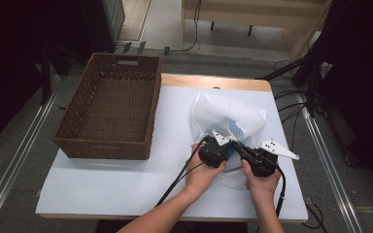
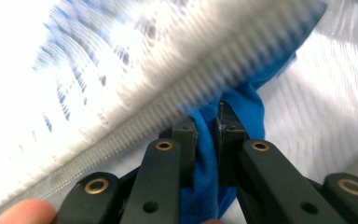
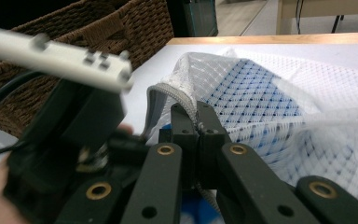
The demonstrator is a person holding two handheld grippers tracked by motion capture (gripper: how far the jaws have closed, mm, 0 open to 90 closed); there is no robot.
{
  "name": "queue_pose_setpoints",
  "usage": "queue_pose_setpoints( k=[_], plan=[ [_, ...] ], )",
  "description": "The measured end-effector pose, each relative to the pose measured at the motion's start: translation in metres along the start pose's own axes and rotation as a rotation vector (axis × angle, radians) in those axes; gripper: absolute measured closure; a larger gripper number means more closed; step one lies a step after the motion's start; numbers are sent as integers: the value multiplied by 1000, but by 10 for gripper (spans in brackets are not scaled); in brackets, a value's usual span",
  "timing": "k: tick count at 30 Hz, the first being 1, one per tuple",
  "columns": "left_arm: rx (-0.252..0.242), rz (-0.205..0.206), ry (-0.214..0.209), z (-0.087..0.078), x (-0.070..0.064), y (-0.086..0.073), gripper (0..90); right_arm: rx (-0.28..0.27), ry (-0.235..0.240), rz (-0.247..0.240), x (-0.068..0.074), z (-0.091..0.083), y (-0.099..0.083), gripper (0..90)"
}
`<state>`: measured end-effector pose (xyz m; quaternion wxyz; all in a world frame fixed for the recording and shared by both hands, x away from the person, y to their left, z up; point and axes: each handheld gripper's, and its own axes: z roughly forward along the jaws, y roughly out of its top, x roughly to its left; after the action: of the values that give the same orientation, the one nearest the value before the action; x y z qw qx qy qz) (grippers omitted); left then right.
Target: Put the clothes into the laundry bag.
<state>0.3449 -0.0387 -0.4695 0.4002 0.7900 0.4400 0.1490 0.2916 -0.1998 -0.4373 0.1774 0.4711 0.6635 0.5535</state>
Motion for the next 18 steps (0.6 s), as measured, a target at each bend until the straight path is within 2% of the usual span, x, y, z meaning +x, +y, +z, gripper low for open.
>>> queue_pose_setpoints(
  k=[2, 4, 5, 6, 8, 9, 10, 12, 14, 16, 18],
  plan=[
    [-108, -29, -23, -3, 3, 7, 834, -2, -1, -1, -1, 0, 0, 896],
    [-204, -10, 30, -5, 4, 10, 834, -5, 0, 5, -1, -1, 0, 897],
    [-223, -20, 54, -3, 6, 11, 833, -5, 2, 7, -2, -1, 0, 896],
    [-207, -40, 63, 2, 11, 11, 831, -3, 0, 8, -2, -2, 0, 896],
    [-123, -95, 60, 15, 22, 10, 822, 5, 3, 8, -3, 0, -1, 897],
    [-83, -133, 43, 19, 26, 11, 810, 10, 0, 6, -4, 1, -2, 896],
    [-75, -143, 26, 19, 28, 12, 793, 16, -1, 10, -4, 1, -3, 896],
    [-70, -82, 25, 17, 26, 12, 699, 18, -2, 8, -5, 2, -4, 896],
    [-34, -39, -28, 11, 24, 11, 547, 18, -2, 10, -5, 2, -4, 896],
    [-25, -6, -76, 2, 23, 7, 443, 18, -3, 17, -6, 2, -4, 896],
    [-46, 19, -90, -11, 23, 3, 405, 20, -6, 18, -7, 2, -4, 896]
  ],
)
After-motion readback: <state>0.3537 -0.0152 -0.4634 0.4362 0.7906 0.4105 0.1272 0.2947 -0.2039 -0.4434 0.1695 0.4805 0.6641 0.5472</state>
